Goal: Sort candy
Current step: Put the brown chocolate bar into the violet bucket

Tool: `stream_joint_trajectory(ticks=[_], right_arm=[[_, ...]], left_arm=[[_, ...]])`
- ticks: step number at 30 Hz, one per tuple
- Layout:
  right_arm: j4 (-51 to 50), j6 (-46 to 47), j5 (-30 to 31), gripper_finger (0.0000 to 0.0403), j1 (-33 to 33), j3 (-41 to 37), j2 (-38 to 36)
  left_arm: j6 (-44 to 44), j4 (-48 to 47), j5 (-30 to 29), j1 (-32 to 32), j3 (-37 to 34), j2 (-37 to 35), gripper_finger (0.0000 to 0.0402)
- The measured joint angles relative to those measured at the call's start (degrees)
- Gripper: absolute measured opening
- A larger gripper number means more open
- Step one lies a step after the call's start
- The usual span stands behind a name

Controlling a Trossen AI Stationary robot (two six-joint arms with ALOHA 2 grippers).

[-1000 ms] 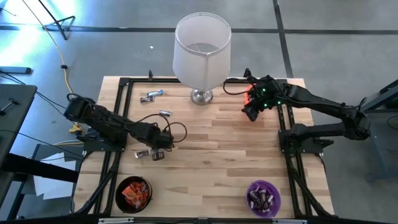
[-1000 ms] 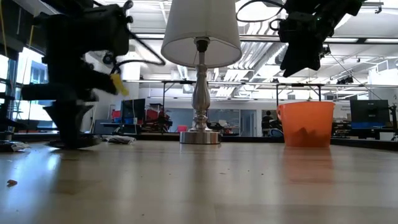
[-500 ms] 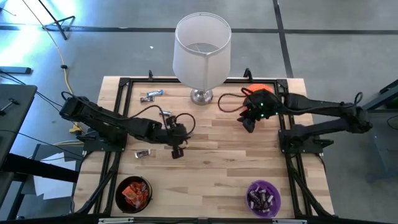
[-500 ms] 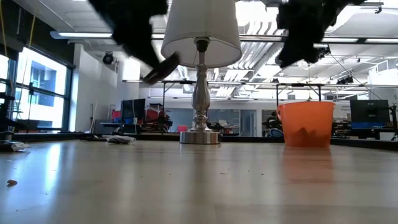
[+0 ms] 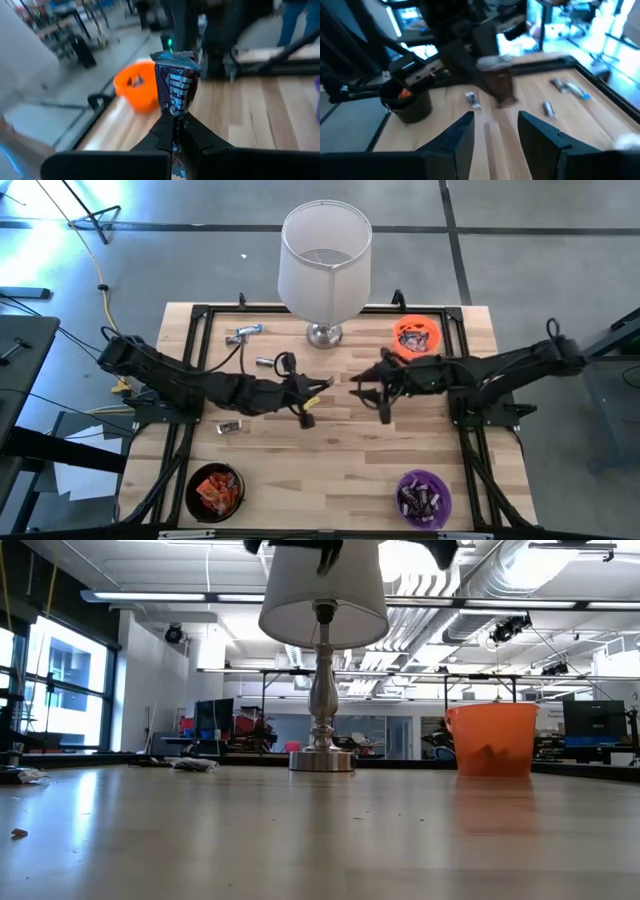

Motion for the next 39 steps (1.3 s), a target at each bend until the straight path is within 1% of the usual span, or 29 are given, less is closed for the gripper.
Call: stream_joint_trajectory(ticks=[3,7,11,15,20,25,32,36,39], right_arm=[[5.64,-1.89,-0.01,0.0146,1.23,0.0,3.39],[12.11,-4.24,0.0,0.0146,1.54,-0.02,7.41],[15.29,-5.78,0.07,0.0146,1.45,-0.04,9.1],[16.67,-6.17,-0.27,0.0146,1.13,-0.09,9.24],[17.1,-6.19,-0.21,0.0146,1.12,-0.09,9.24],[17.21,-6.78,1.78,0.0146,0.93,-0.09,9.22],[17.54,-7.45,2.16,0.0146,0.69,-0.09,9.2],[18.7,-7.6,0.34,0.0146,0.69,-0.09,9.2],[18.83,-7.84,-0.57,0.0146,0.69,-0.09,9.2]], left_arm=[[2.35,4.57,-0.9,-0.8,0.07,0.31,0.0001],[2.87,6.31,-1.04,-1.98,0.04,1.11,0.0001],[1.78,6.23,-1.99,-3.17,0.02,1.43,0.0001],[1.82,6.41,-4.67,-4.35,0.03,1.56,0.0001],[2.7,6.35,-5.48,-5.06,0.07,1.56,0.0],[3.35,6.01,-6.88,-5.63,0.03,1.65,0.0],[3.35,6.25,-6.66,-5.66,0.02,1.65,0.0],[2.98,6.42,-6.47,-5.66,0.02,1.63,0.0],[2.49,6.68,-4.72,-5.55,0.02,1.63,0.0]])
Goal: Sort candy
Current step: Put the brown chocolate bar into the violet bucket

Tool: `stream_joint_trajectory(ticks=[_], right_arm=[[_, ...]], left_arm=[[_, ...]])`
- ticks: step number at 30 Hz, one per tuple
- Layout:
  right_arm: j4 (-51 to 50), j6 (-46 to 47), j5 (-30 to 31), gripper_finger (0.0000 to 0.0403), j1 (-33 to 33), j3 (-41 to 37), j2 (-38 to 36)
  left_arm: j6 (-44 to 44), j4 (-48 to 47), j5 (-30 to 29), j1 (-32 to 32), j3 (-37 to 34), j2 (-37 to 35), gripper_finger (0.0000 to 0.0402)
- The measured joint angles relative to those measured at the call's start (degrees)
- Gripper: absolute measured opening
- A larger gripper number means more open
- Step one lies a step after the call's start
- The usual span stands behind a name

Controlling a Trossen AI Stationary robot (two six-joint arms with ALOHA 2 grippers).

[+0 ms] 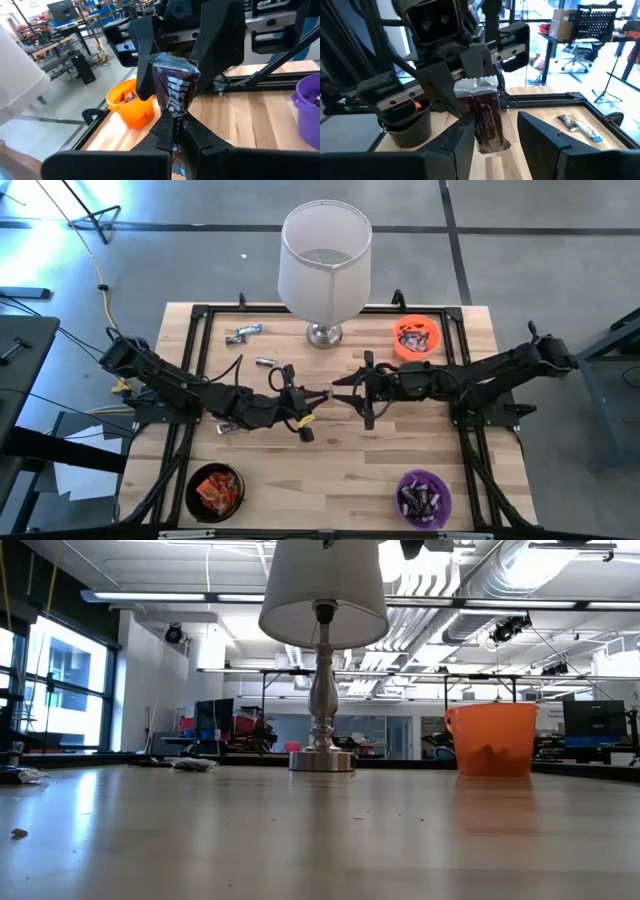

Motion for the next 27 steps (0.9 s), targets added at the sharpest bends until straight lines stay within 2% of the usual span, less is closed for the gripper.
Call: stream_joint_trajectory(ticks=[9,15,24,27], right_arm=[[0.28,-1.6,-1.71,0.0146,-0.04,0.0,-0.07],[0.89,-5.85,-2.16,0.0148,-0.02,0.0,-0.07],[0.94,-7.31,-2.46,0.0189,-0.92,0.0,-0.09],[1.0,-6.83,-4.59,0.02,-1.6,0.0,-0.08]], left_arm=[[0.33,0.95,1.57,0.04,0.0,0.0,0.0],[-0.83,1.3,4.14,0.07,0.0,-0.09,0.0],[-0.78,1.26,4.95,0.09,0.0,-0.09,0.0],[-0.63,1.26,5.28,0.07,0.0,-0.09,0.0]])
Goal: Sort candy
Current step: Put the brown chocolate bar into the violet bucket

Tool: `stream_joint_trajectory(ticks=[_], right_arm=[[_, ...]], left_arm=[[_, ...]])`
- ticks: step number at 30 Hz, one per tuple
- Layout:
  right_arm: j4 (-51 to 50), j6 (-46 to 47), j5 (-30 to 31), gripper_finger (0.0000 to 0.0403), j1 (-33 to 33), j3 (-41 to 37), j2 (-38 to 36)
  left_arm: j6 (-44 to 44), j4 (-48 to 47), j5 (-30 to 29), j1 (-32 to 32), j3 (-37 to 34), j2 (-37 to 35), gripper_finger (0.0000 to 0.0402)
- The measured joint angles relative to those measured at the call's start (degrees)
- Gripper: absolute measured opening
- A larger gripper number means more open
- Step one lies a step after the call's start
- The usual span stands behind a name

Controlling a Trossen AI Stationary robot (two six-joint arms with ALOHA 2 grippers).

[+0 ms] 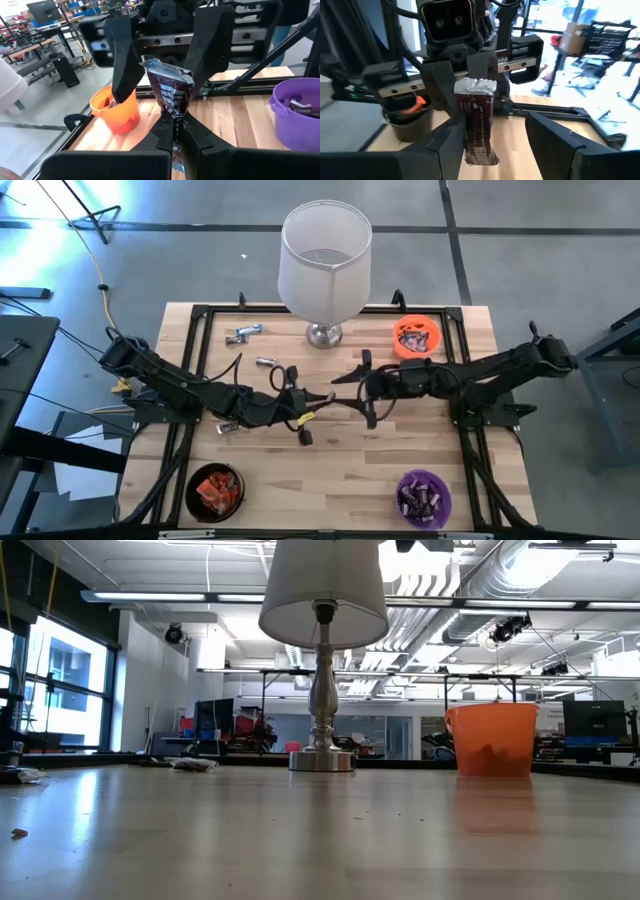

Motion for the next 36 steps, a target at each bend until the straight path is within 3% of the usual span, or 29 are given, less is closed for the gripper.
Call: stream_joint_trajectory(ticks=[6,13,16,22,29,36], right_arm=[[0.6,4.93,-7.44,0.0204,-1.61,0.0,0.01],[0.73,6.06,-8.8,0.0186,-2.2,0.0,0.03],[0.73,6.04,-8.93,0.0142,-2.2,0.0,0.03],[0.32,5.73,-9.23,0.0015,-2.18,0.0,0.01],[0.16,7.07,-9.06,0.0008,-2.18,0.01,0.01],[-1.05,7.08,-8.9,0.0004,-2.18,0.02,0.12]], left_arm=[[3.05,1.48,1.05,0.73,0.0,0.0,0.0],[3.45,1.13,0.76,1.62,0.0,0.1,0.0],[3.45,1.22,0.54,1.62,0.0,0.11,0.0],[3.43,0.92,0.29,1.55,0.0,0.09,0.0],[3.89,0.94,-0.95,1.49,0.0,0.09,0.0004],[6.08,-3.73,-2.33,0.66,0.0,0.09,0.0055]])
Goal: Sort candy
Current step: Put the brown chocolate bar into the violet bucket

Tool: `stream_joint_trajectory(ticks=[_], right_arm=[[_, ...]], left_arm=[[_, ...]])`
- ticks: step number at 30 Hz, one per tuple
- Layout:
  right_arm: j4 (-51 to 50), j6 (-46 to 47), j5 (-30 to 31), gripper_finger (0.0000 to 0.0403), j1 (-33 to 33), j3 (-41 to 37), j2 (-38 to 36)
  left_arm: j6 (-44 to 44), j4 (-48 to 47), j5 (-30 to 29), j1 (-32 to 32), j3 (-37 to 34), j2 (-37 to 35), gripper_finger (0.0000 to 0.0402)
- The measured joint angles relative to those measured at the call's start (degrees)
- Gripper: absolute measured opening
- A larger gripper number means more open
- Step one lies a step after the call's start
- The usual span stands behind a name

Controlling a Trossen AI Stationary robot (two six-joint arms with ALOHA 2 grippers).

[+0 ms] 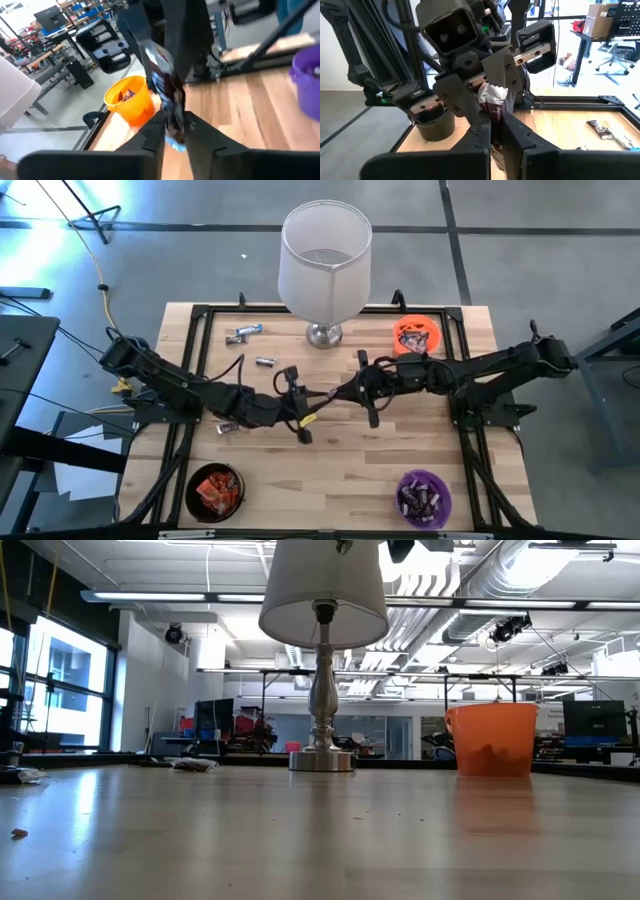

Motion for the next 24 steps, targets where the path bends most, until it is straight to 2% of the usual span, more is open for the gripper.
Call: stream_joint_trajectory(ticks=[7,11,18,24], right_arm=[[-1.94,0.23,2.4,0.0003,0.02,0.0,0.0],[-6.85,5.73,3.03,0.0002,0.02,0.0,-0.23],[-21.04,20.01,3.23,0.0002,1.53,0.0,-2.93],[-30.3,38.73,4.73,0.0001,7.72,0.0,-4.91]], left_arm=[[1.03,-1.99,-3.16,-0.68,0.0,-0.02,0.0109],[-0.48,-5.65,-5.93,-1.48,0.0,-0.43,0.012],[-15.17,-17.69,-6.03,-3.64,0.02,-2.76,0.0122],[-26.81,-26.94,-6.0,-5.08,0.02,-4.08,0.0122]])
